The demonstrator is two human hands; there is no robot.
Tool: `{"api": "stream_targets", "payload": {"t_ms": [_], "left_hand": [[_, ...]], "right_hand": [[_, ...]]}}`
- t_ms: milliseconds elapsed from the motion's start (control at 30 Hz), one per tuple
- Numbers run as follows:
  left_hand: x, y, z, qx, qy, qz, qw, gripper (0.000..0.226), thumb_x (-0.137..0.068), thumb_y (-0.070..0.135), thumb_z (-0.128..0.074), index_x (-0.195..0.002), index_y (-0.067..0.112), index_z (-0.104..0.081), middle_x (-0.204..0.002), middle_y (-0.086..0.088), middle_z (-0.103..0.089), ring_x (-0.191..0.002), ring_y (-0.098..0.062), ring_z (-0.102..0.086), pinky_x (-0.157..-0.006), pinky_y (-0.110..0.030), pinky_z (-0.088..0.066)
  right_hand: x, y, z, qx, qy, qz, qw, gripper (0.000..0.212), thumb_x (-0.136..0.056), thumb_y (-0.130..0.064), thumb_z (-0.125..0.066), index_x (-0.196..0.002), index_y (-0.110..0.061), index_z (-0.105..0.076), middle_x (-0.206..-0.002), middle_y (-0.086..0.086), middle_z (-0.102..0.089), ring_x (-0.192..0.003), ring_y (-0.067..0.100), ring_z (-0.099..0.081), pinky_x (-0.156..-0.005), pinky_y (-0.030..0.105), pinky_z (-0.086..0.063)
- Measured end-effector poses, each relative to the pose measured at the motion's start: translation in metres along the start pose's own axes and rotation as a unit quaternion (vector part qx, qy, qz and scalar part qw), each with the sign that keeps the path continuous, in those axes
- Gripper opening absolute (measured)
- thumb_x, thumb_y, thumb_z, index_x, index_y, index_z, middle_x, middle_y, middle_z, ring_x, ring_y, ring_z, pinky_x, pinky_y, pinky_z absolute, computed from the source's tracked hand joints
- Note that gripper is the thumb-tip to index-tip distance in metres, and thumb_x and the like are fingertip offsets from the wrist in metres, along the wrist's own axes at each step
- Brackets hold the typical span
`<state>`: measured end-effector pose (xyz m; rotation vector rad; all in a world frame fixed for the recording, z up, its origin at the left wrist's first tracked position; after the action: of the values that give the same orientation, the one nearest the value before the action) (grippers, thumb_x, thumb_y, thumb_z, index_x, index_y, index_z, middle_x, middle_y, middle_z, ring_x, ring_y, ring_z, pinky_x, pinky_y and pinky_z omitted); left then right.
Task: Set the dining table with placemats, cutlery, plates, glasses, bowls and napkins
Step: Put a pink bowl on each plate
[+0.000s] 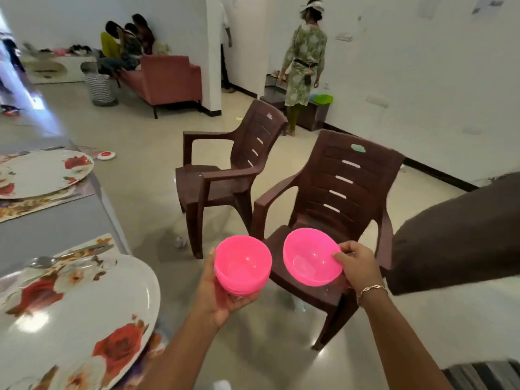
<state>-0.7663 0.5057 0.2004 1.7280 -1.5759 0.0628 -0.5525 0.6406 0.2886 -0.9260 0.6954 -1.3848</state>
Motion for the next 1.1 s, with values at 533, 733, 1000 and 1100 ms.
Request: {"api": "stream_targets", "payload": {"t_ms": [533,733,1000,1100], "left_hand": [[-0.144,0.169,0.017,0.136,0.099,-0.176,0.970,0.062,-0.076,0.065,-0.045,-0.118,0.020,-0.056,-0.119,-0.018,-0.060,-0.105,-0.044,-0.059,-0.069,-0.055,-0.056],[-0.116,0.207,0.064,0.181,0.207,-0.258,0.926,0.062,-0.080,0.063,-0.044,-0.126,0.023,-0.052,-0.123,-0.017,-0.059,-0.106,-0.042,-0.058,-0.065,-0.048,-0.055],[-0.052,0.232,0.104,0.278,0.312,-0.393,0.819,0.068,-0.075,0.063,-0.050,-0.126,0.019,-0.053,-0.122,-0.020,-0.060,-0.106,-0.043,-0.059,-0.069,-0.050,-0.055],[-0.027,0.231,0.111,0.317,0.358,-0.448,0.756,0.065,-0.075,0.059,-0.051,-0.127,0.019,-0.053,-0.122,-0.018,-0.059,-0.111,-0.043,-0.056,-0.067,-0.052,-0.056]], "right_hand": [[-0.220,-0.148,-0.220,0.018,-0.223,0.110,0.968,0.021,-0.085,-0.003,-0.057,-0.073,-0.019,-0.053,-0.077,0.008,-0.057,-0.070,0.029,-0.062,-0.058,0.052,-0.056],[-0.225,-0.192,-0.332,0.029,-0.355,0.157,0.921,0.022,-0.082,-0.003,-0.060,-0.070,-0.021,-0.056,-0.078,0.010,-0.061,-0.076,0.034,-0.062,-0.064,0.055,-0.056],[-0.165,-0.247,-0.476,0.043,-0.565,0.192,0.801,0.021,-0.085,0.004,-0.054,-0.076,-0.014,-0.054,-0.083,0.015,-0.055,-0.069,0.032,-0.058,-0.052,0.040,-0.055],[-0.133,-0.263,-0.508,0.065,-0.626,0.216,0.747,0.019,-0.085,0.004,-0.054,-0.076,-0.013,-0.053,-0.081,0.014,-0.055,-0.063,0.029,-0.057,-0.048,0.037,-0.055]]}}
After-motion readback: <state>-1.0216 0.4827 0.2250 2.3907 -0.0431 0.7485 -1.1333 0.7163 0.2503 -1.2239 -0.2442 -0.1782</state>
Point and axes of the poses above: each hand's wrist, its own x-axis away from the middle knuckle, its own z-axis out of the back of the hand, y = z × x, the point moved 5 cm from there along -x, towards the middle knuckle
